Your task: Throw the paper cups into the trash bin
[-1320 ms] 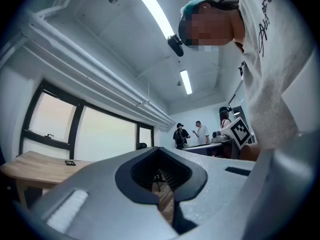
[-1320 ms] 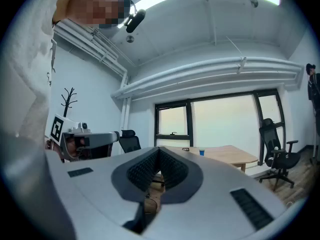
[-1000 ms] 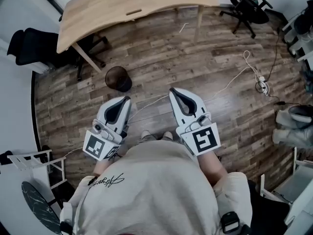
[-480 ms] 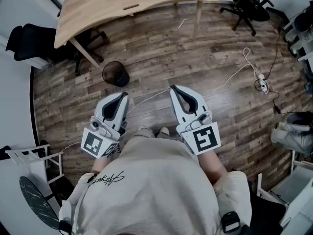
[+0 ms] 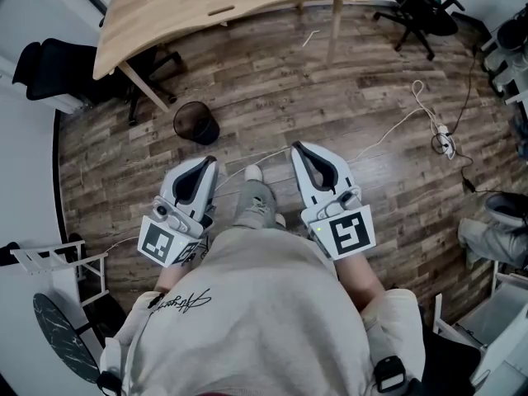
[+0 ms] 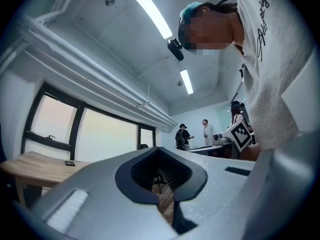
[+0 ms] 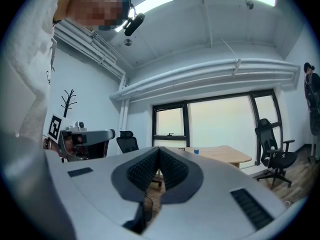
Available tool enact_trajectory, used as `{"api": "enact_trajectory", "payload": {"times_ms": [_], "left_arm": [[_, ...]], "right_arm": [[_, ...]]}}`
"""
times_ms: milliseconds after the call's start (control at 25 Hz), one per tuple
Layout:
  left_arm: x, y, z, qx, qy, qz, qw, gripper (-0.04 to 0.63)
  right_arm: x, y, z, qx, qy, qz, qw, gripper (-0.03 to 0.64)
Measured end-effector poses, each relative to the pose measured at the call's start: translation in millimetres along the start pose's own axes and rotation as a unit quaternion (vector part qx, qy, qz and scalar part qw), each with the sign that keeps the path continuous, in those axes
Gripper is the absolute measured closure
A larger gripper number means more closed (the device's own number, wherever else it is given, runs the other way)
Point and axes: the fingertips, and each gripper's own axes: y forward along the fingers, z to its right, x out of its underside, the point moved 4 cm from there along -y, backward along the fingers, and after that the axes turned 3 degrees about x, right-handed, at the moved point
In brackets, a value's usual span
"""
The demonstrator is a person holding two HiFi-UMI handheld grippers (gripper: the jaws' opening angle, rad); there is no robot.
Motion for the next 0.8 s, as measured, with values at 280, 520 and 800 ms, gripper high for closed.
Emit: {"api": "enact_trajectory", "payload": {"times_ms": [280, 520, 800], "left_arm": [[2, 17, -13, 0.010, -0.003, 0.010, 0.9999, 0.592], [14, 31, -41, 0.010, -0.006, 0.006, 0.9999, 0.592], [21, 57, -88, 0.010, -0.008, 0.010, 0.9999, 0.592]], "right_arm": [[-1, 10, 11, 0.011, -0.005, -0.001, 1.000, 0.606], [-2, 41, 26, 0.014, -0.007, 0.003, 1.000, 0.606], [-2, 90, 46, 0.013, -0.010, 0.001, 1.000, 0.606]]}}
